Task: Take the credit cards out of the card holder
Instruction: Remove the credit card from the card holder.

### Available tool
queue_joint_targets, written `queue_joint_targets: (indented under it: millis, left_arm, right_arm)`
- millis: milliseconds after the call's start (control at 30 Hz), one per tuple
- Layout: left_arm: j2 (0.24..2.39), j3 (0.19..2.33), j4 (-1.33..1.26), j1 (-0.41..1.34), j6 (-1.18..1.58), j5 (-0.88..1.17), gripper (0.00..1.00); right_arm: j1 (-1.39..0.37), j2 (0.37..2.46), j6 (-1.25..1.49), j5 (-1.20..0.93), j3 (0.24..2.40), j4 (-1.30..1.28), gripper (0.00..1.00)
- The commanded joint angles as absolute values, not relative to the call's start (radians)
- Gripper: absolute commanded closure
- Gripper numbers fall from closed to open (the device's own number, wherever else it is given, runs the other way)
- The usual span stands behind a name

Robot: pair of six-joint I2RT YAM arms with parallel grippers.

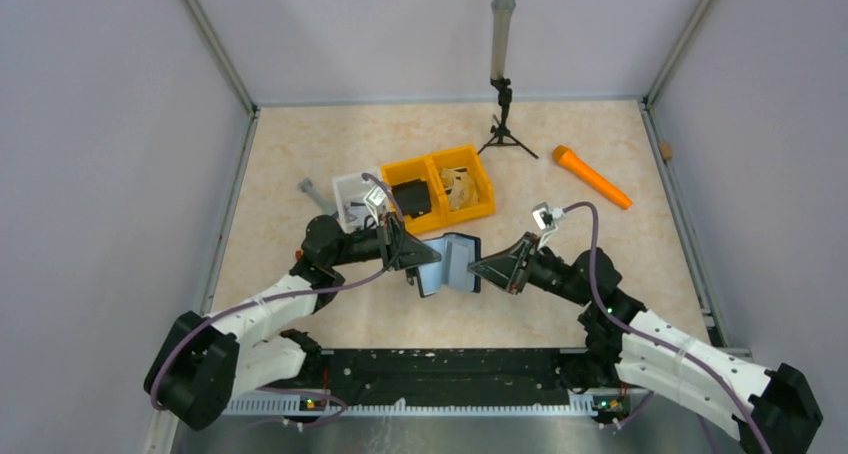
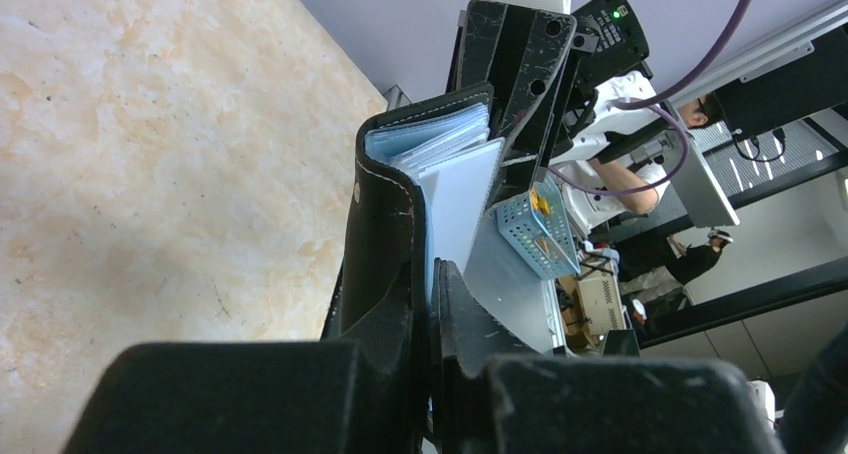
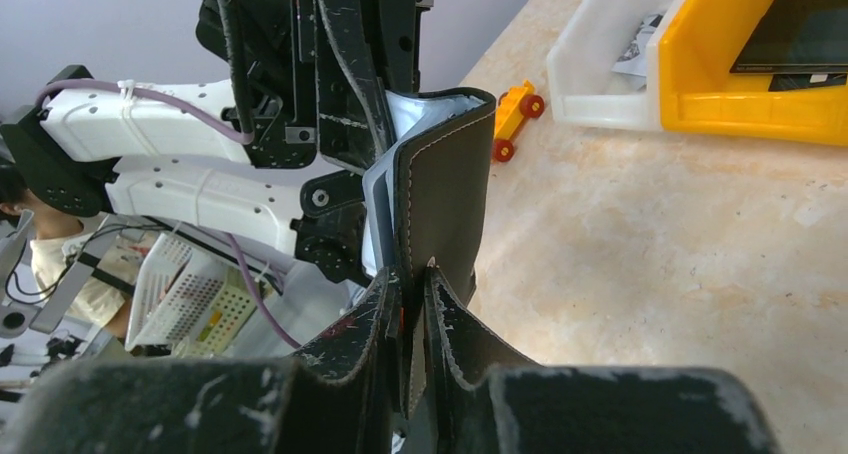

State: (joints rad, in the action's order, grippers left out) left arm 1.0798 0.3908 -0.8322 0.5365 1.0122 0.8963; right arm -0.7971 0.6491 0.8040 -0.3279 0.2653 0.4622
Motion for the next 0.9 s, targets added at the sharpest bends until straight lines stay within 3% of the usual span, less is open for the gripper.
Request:
queue_joint_targets:
  millis: [0,333,600,833,867]
  left_arm:
    - [1.088,0.444,-0.941,0.564,1.036,0.955,1.0]
    - [1.105,0.459,-0.945,0.578,1.033,0.969,1.0]
    - [1.114,0.45,-0.948,0.579,1.033,0.962,1.0]
    - [1.107,0.447,-0.938,0.579,1.031,0.956,1.0]
    - [1.107,0.445,-0.938,0.579,1.031,0.955,1.0]
  right_arm:
    - [-0.797,0.68,0.767,-0.336,0.336,0.477,0.88]
    - [-0.797,0.713,0.742,-0.29,0.355,0.414,0.85]
    - [-0.797,0.726,0.747,-0.284,0.337,0.416,0.65]
    - [-0.797,0.724,0.757,-0.295,0.33,0.425,0.58]
    - [-0.796,0.725,0.759,-0.299,0.33,0.428,0.61]
